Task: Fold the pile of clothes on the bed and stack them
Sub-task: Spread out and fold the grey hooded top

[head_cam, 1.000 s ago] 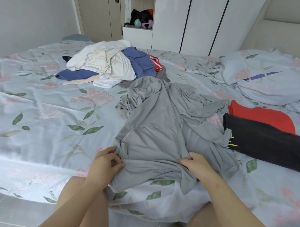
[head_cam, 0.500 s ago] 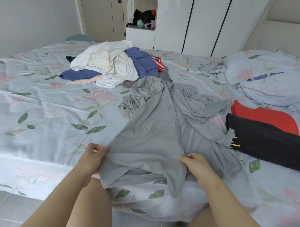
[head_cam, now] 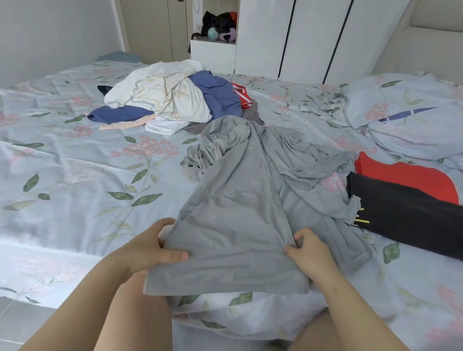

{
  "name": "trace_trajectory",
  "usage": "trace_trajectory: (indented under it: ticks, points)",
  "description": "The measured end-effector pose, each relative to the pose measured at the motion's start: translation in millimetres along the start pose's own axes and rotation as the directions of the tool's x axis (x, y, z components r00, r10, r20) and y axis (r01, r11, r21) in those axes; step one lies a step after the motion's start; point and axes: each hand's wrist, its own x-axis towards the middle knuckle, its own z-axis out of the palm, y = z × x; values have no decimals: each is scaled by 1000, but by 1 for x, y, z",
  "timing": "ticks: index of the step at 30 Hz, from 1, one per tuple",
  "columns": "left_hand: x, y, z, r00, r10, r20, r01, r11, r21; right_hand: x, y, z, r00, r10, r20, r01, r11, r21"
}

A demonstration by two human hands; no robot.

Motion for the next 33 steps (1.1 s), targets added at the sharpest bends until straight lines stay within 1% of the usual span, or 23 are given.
trace_trajectory:
  ticks: [2,4,6,8,10,11,13,15,17,19,21,25,27,30,31,33]
  points:
    - [6,4,6,995,19,-95,-21,1000,-15,0,-3,1,999,-32,21,32,999,-25]
    - [13,2,8,990,63,-126,-57,997,54,1,-4,0,997,-53,52,53,999,7]
    - [15,-3,7,992,75,-99,-64,992,108,2,-2,-4,996,-39,81,37,999,24]
    - [14,-2,1,998,46,-46,-38,984,173,3,-1,-8,995,-7,104,8,1000,-15]
    - [16,8,-4,1000,5,-8,-4,982,189,8,-3,-10,996,-15,88,20,999,-51]
    - [22,15,-4,1000,-3,-27,7,985,173,11,-8,-9,997,-28,68,30,999,-34]
    - [42,27,-3,991,5,-131,11,993,121,21,-20,-5,997,-74,17,74,997,4]
    - [69,40,0,973,-3,-232,16,998,57,33,-35,1,993,-120,-2,120,993,-4]
    - [93,53,6,957,-11,-290,7,1000,-14,47,-49,7,986,-165,-8,165,986,-39]
    - [120,65,8,948,-16,-319,-14,996,-90,64,-62,13,979,-203,-24,198,972,-130]
    - [143,75,6,938,-25,-346,-52,976,-213,79,-74,17,973,-229,-36,218,958,-188]
    - [194,98,-3,910,-55,-410,-118,915,-385,126,-97,34,967,-254,3,249,948,-198]
    - [212,113,-3,900,-68,-430,-123,908,-400,148,-108,45,965,-261,2,257,950,-180]
    - [238,119,-11,897,-98,-432,-70,932,-357,176,-118,62,962,-269,-41,259,951,-168]
    - [248,116,-18,899,-113,-424,-60,926,-373,182,-119,68,962,-267,-65,251,950,-187]
    - [259,111,-40,909,-143,-391,-62,882,-468,189,-116,79,952,-281,-118,240,930,-278]
